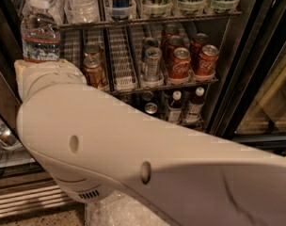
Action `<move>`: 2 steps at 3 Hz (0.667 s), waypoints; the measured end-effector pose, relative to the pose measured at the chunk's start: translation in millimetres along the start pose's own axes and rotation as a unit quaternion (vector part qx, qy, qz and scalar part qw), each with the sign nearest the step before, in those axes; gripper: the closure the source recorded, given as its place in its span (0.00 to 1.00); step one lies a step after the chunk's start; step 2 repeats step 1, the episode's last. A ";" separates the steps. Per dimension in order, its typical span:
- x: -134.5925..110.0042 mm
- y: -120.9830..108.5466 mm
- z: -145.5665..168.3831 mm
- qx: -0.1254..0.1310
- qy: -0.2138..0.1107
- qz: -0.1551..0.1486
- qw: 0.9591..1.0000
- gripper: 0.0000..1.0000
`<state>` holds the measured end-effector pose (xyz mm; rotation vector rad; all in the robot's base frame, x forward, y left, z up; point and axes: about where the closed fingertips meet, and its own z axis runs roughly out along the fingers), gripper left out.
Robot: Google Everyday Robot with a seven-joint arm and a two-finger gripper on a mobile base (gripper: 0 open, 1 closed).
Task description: Pick water bottle from top shelf of fridge
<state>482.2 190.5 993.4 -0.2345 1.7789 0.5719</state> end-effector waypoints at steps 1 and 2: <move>11.2 5.0 -6.7 0.003 0.008 0.021 1.000 1.00; 11.2 5.0 -6.7 0.003 0.008 0.021 1.000 1.00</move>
Offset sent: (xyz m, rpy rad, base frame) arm 0.0000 0.0000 0.0000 0.0000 0.0000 0.0000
